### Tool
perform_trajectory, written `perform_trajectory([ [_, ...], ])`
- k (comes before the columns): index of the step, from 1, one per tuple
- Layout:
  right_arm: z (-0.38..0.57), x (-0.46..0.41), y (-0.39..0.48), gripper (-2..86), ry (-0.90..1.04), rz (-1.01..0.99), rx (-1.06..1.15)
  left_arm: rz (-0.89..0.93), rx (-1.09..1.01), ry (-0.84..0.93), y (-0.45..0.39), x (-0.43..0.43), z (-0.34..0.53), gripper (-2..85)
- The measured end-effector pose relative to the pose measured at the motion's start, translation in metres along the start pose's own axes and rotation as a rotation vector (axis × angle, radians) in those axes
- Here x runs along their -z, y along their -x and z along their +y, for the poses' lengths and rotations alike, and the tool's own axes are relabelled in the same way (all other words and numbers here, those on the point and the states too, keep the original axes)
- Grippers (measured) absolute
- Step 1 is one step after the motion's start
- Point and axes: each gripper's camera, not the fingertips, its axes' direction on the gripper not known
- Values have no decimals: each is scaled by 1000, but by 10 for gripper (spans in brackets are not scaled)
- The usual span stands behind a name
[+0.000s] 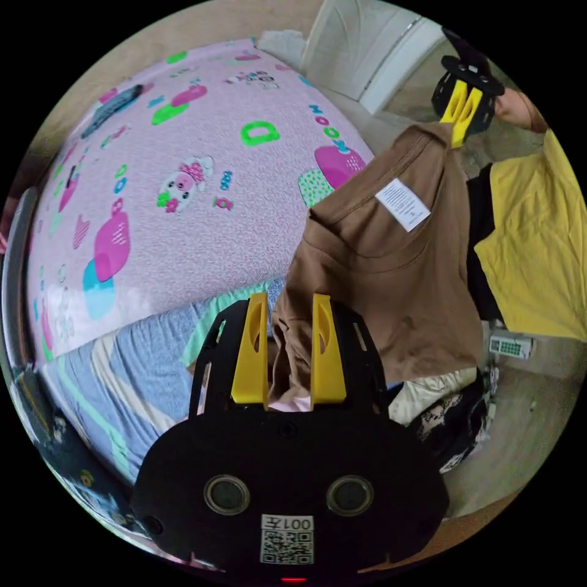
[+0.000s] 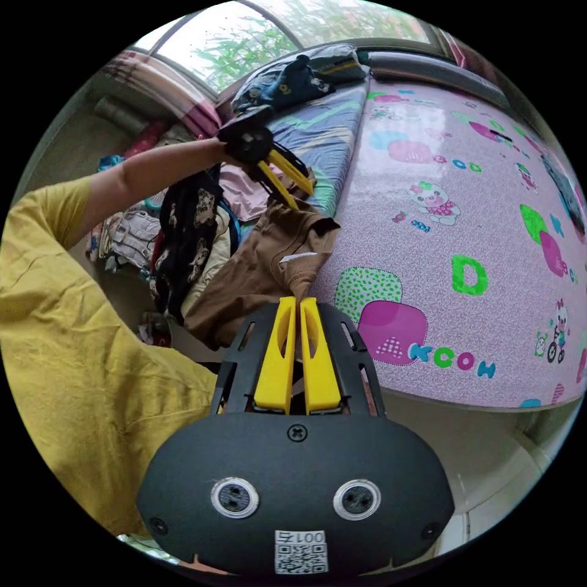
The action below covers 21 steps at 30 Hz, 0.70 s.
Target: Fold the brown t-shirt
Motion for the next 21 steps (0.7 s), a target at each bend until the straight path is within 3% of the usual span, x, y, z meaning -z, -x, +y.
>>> perform_trajectory([
  [5, 28, 27, 5, 2, -27, -1, 65, -4, -110, 143, 5, -32, -56, 81],
  [10, 57, 57, 1, 2, -77, -6, 91, -9, -149, 139, -16, -35, -76, 59],
  [16, 92, 104, -5, 2, -138, -18, 144, 83, -26, 42, -48, -26, -83, -9],
  [21, 109, 172, -9, 2, -212, -21, 249, -67, 251, -134, -70, 40, -60, -12],
])
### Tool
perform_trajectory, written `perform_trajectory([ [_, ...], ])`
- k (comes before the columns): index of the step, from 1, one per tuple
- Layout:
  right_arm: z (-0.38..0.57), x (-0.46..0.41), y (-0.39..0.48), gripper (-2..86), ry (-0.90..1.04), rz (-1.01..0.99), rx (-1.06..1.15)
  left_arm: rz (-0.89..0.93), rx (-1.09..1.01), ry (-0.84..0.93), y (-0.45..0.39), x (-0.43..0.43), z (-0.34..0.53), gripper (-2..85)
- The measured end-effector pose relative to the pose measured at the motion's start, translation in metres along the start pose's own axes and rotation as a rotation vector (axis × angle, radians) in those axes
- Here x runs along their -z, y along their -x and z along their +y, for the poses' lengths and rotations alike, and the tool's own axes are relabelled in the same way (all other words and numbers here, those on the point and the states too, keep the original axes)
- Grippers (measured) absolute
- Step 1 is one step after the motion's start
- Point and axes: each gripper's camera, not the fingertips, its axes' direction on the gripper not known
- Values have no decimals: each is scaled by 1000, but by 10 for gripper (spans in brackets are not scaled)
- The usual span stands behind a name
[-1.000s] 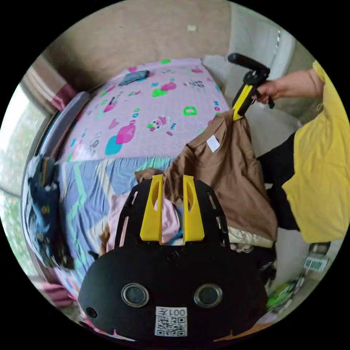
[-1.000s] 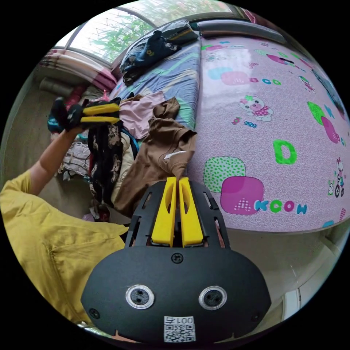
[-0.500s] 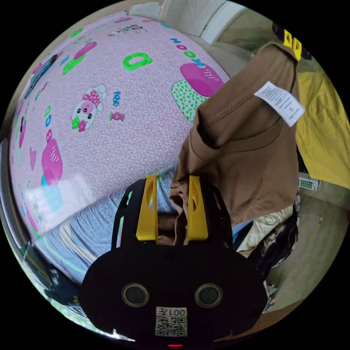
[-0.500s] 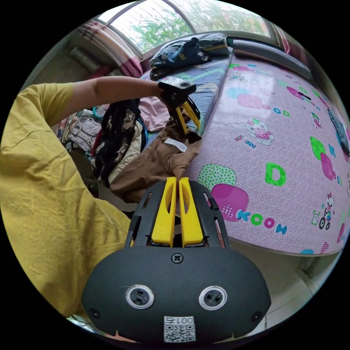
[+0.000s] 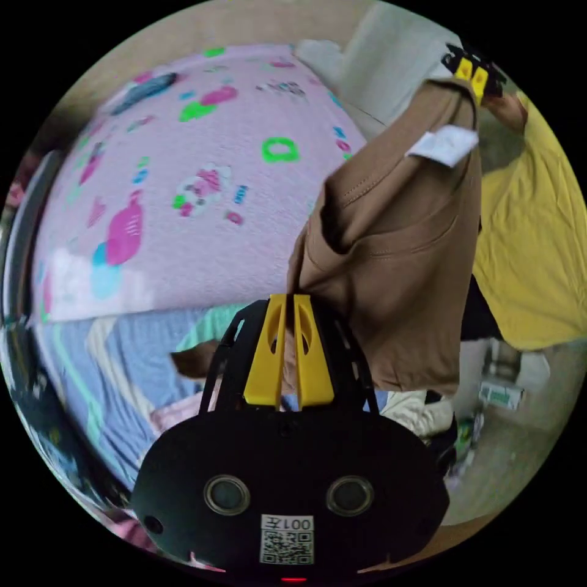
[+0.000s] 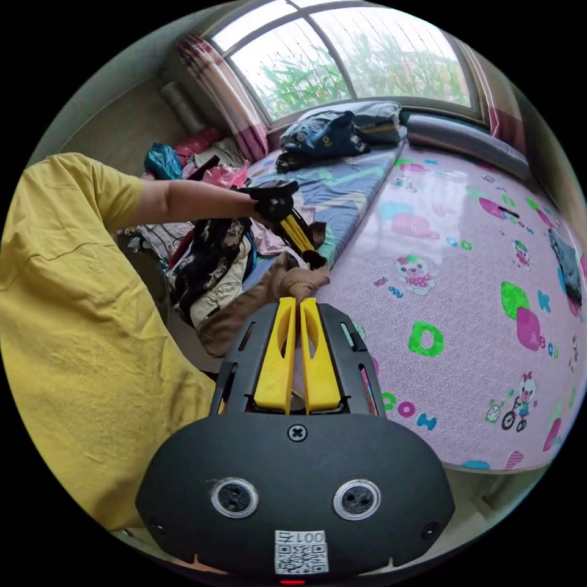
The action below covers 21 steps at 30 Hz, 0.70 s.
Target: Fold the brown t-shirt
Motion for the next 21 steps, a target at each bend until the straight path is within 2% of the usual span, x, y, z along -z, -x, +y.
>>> perform_trajectory([
  [4, -16, 63, -3, 3, -90, 28, 80, -306, 260, -269, -23, 129, 35, -14],
  [7, -36, 131, 3, 3, -193, 82, 151, -519, 318, -387, -70, 213, 48, -14],
  [14, -68, 299, 81, 3, -365, 377, 366, -987, 269, -592, -207, 384, 42, -15],
  [18, -73, 389, 141, 2, -437, 575, 459, -1175, 220, -640, -270, 448, 27, -15],
  [21, -68, 433, 154, 1, -502, 705, 461, -1293, 187, -672, -316, 484, 13, -16],
])
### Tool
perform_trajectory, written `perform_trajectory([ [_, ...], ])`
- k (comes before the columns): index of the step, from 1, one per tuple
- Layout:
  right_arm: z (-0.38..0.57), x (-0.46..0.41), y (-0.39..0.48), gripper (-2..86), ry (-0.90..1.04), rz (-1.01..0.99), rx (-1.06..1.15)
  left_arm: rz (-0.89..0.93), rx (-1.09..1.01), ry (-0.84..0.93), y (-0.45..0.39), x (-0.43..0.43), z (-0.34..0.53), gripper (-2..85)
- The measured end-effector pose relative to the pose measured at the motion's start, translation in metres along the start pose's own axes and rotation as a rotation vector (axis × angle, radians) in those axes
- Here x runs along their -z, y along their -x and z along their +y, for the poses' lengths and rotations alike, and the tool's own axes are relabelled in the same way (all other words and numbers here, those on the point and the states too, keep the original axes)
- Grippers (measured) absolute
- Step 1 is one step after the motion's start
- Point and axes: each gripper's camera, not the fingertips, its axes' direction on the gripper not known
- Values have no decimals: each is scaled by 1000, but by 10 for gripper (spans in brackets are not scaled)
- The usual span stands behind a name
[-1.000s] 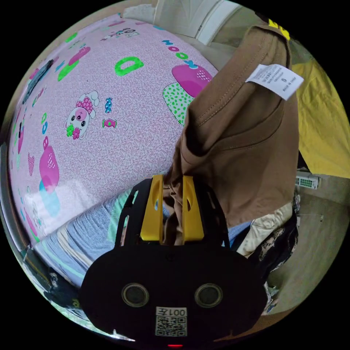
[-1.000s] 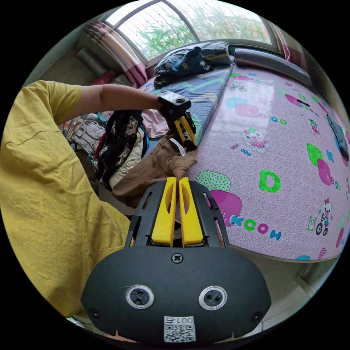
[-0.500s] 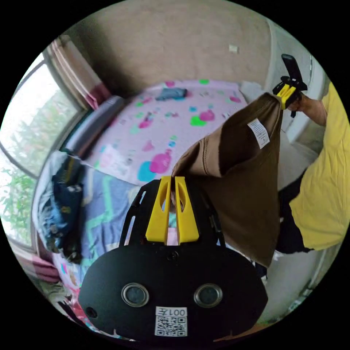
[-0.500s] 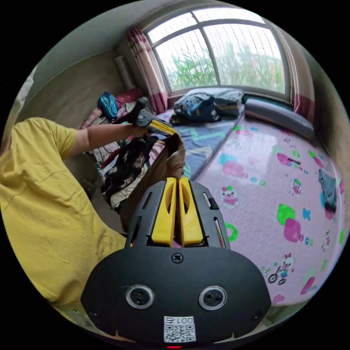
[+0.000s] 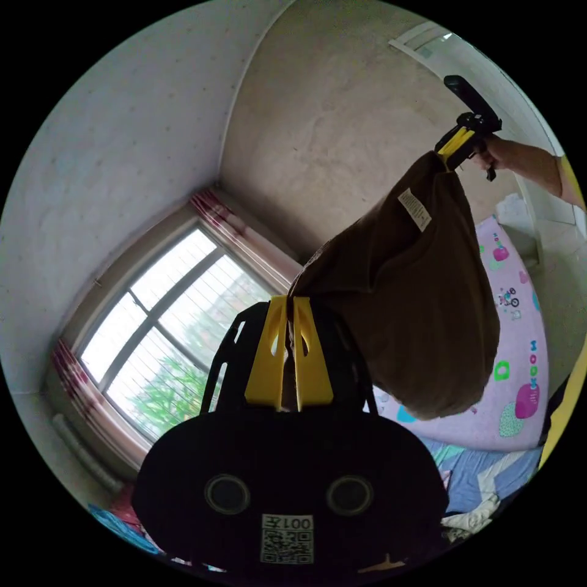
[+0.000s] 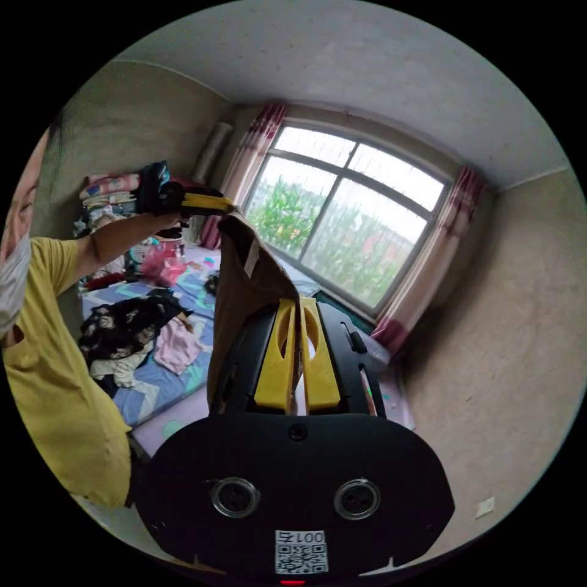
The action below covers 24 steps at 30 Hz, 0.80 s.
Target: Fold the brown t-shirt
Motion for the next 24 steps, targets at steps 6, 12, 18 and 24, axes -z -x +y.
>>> perform_trajectory([
  [6, -5, 32, -56, 0, -10, 67, -23, -55, -9, 47, -16, 2, -54, -15],
  [12, 21, 29, -109, 0, -7, -56, 52, -111, 62, 85, -49, -15, -90, -16],
  [18, 78, 8, -126, 1, -43, -365, 127, -174, 141, 208, -98, -13, -81, -15],
  [24, 128, -15, -163, 1, -173, -628, -1, -241, 6, 337, -111, -10, -117, -15],
])
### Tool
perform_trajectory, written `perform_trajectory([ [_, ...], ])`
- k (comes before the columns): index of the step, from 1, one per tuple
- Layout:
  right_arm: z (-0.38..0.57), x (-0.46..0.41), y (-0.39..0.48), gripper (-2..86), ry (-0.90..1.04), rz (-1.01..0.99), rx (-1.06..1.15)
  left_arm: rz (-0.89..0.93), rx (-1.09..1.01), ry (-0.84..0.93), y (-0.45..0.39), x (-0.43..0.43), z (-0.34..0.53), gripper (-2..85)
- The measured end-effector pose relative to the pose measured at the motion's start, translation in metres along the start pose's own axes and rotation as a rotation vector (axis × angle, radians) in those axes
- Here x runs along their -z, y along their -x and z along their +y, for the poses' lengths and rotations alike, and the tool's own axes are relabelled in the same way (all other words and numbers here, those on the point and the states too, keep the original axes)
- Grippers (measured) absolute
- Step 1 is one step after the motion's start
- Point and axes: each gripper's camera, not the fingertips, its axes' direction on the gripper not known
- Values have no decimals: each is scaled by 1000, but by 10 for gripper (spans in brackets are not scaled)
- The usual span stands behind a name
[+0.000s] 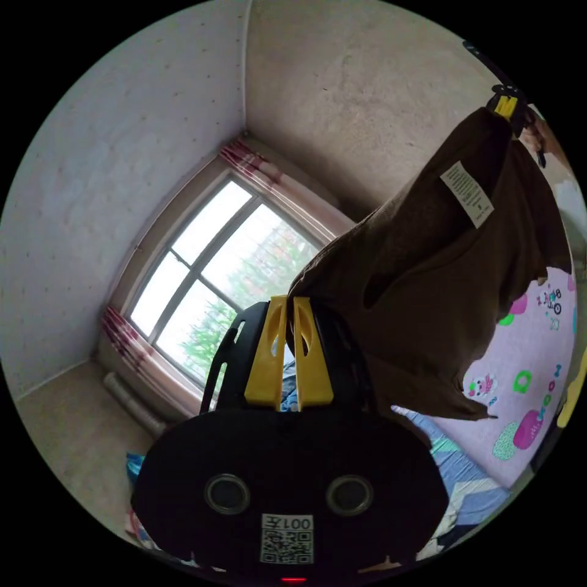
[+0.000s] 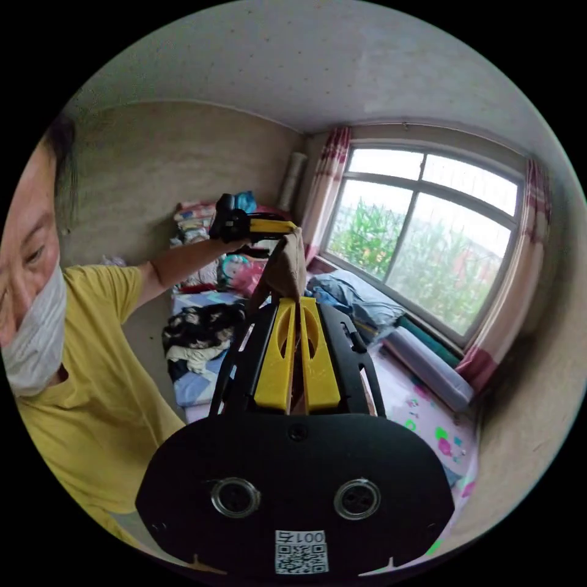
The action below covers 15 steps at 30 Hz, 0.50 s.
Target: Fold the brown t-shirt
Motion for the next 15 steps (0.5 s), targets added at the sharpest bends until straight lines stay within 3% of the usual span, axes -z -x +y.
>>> perform_trajectory([
  [6, 74, 13, -89, 1, -117, -50, -233, 29, -116, -10, -8, -55, -107, -15],
  [9, 152, 11, -143, 2, -132, -54, -418, 131, -206, 11, -64, -123, -162, -14],
  [15, 389, -10, -234, 2, -31, 36, -791, 460, -468, 134, -307, -297, -222, -14],
])
